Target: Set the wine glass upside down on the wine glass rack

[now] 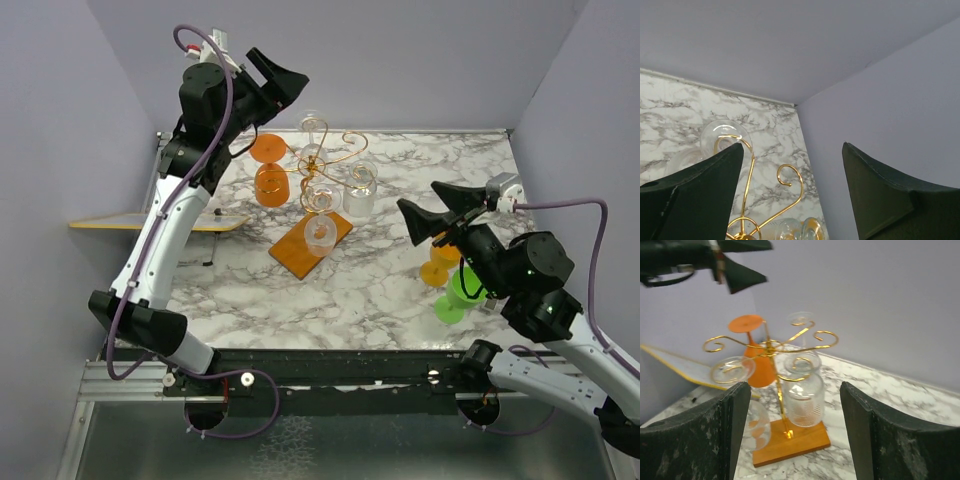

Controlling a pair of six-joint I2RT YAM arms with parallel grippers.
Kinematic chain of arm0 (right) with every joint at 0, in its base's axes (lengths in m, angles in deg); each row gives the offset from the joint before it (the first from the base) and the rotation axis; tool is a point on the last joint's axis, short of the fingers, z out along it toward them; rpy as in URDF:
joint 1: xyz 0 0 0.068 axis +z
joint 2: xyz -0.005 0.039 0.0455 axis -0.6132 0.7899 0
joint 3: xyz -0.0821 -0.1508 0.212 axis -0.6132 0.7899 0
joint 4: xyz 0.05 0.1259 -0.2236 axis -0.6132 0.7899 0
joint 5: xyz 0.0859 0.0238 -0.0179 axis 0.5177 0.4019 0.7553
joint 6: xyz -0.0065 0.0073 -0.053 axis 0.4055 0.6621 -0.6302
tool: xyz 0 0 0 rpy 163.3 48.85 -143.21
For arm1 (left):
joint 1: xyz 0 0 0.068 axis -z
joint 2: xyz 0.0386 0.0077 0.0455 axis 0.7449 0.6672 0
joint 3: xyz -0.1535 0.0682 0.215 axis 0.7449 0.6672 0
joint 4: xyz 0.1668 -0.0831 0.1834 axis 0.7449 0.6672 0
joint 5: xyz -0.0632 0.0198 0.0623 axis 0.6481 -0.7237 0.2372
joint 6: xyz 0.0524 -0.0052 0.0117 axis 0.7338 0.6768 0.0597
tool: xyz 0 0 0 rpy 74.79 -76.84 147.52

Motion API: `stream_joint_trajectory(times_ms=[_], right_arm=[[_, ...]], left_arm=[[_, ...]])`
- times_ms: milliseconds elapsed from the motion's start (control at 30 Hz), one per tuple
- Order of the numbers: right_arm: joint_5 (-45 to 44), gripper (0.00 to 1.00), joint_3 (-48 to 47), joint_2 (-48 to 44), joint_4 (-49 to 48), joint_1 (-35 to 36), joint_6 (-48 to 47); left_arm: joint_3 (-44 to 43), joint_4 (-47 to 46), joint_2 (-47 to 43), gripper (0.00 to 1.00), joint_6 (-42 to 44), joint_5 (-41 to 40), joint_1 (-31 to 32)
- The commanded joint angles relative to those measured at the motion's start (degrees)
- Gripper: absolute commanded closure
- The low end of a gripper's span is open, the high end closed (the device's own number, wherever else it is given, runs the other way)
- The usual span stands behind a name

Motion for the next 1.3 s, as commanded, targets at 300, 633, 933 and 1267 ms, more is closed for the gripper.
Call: stream_joint_trajectory(times_ms=[300,633,933,1267], right_arm=[[-39.29,0.27,-1.63,3.77,26.32,0.28,20.18],[-40.3,0.29,-2.03,8.95,45.73,0.27,36.17],[-32.98,0.3,-2.14,18.11,44.35,-2.66,35.75],[-20.33,0.39,-0.6,26.98,36.77,-14.44,30.09]], left_arm=[[14.46,-3.43,-19.11,0.02,19.99,5.73,-0.35],[32.01,0.75,-38.98,0.01,30.78,3.5,-0.35],[35.35,4.34,-43.12,0.01,34.73,-1.92,1.13],[31.23,6.45,-39.53,0.01,40.03,-6.06,3.64]])
